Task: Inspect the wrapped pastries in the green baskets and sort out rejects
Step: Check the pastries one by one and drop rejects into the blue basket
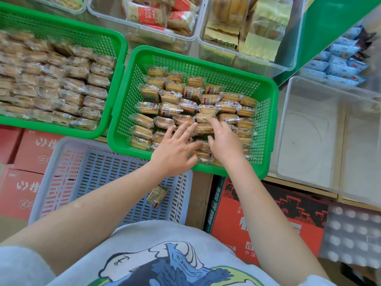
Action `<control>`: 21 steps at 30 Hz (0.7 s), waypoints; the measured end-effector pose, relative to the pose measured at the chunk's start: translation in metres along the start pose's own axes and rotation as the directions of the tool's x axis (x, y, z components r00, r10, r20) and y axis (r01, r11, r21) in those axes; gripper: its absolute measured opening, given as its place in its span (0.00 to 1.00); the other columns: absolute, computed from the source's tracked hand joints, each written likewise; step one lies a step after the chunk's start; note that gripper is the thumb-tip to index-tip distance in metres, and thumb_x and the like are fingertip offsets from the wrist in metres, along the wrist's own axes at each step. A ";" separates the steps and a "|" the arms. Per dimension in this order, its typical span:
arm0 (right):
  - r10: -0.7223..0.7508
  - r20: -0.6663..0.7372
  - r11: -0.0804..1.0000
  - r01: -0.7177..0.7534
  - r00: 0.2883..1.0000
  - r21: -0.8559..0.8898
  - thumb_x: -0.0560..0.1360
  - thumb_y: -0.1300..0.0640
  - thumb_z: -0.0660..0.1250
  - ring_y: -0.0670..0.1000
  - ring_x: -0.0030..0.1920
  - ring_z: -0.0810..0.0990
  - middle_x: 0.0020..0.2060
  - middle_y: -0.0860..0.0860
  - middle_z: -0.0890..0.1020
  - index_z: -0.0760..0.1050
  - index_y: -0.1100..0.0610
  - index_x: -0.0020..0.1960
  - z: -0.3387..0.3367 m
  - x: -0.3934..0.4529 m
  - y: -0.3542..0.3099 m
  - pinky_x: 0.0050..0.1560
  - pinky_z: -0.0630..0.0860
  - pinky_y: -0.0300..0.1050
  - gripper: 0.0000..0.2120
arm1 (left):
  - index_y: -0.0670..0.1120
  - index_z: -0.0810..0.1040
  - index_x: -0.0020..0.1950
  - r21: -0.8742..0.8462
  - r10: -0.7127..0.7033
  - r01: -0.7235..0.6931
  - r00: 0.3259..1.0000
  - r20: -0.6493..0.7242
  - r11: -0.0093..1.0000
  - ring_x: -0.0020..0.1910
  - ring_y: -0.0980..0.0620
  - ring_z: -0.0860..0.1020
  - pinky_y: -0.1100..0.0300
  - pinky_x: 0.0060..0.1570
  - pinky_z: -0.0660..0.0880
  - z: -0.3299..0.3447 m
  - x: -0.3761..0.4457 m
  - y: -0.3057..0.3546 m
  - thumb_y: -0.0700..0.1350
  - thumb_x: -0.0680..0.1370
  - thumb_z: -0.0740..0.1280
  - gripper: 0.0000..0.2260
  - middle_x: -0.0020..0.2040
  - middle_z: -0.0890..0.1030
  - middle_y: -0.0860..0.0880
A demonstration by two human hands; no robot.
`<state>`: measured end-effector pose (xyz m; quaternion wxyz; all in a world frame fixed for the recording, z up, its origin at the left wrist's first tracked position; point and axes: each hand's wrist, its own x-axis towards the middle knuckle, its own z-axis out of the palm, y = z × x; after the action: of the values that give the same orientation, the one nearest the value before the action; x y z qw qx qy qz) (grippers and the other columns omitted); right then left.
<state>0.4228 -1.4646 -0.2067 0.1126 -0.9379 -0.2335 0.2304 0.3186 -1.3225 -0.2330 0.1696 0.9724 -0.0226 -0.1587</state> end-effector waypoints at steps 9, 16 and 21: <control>0.084 -0.056 0.991 -0.089 0.995 -0.103 0.78 0.65 0.63 0.59 0.42 0.77 0.58 0.58 0.74 0.64 0.53 0.72 0.024 0.009 -0.004 0.34 0.68 0.47 0.24 | 0.55 0.74 0.70 0.001 -0.022 0.022 0.999 -0.039 1.000 0.81 0.42 0.52 0.38 0.76 0.51 0.000 0.000 0.001 0.57 0.78 0.50 0.24 0.82 0.56 0.43; 0.052 -0.034 0.984 -0.057 0.998 -0.166 0.76 0.68 0.64 0.59 0.46 0.75 0.65 0.62 0.64 0.65 0.56 0.66 0.019 0.010 -0.008 0.34 0.68 0.49 0.21 | 0.47 0.77 0.67 0.038 -0.023 0.028 0.994 -0.105 0.999 0.73 0.45 0.64 0.40 0.71 0.60 0.002 -0.001 0.003 0.56 0.78 0.53 0.24 0.74 0.70 0.46; 0.031 -0.025 0.982 -0.035 0.999 -0.184 0.77 0.66 0.65 0.61 0.56 0.74 0.63 0.61 0.66 0.66 0.55 0.66 0.020 0.015 -0.007 0.39 0.70 0.49 0.20 | 0.49 0.75 0.70 0.035 -0.085 0.088 0.993 -0.079 0.996 0.73 0.43 0.64 0.39 0.69 0.62 0.001 0.001 0.004 0.56 0.78 0.54 0.24 0.74 0.70 0.45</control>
<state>0.4219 -1.4493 -0.2272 0.0240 -0.9505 -0.2370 0.1994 0.3189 -1.3268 -0.2332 0.1445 0.9809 0.0229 -0.1278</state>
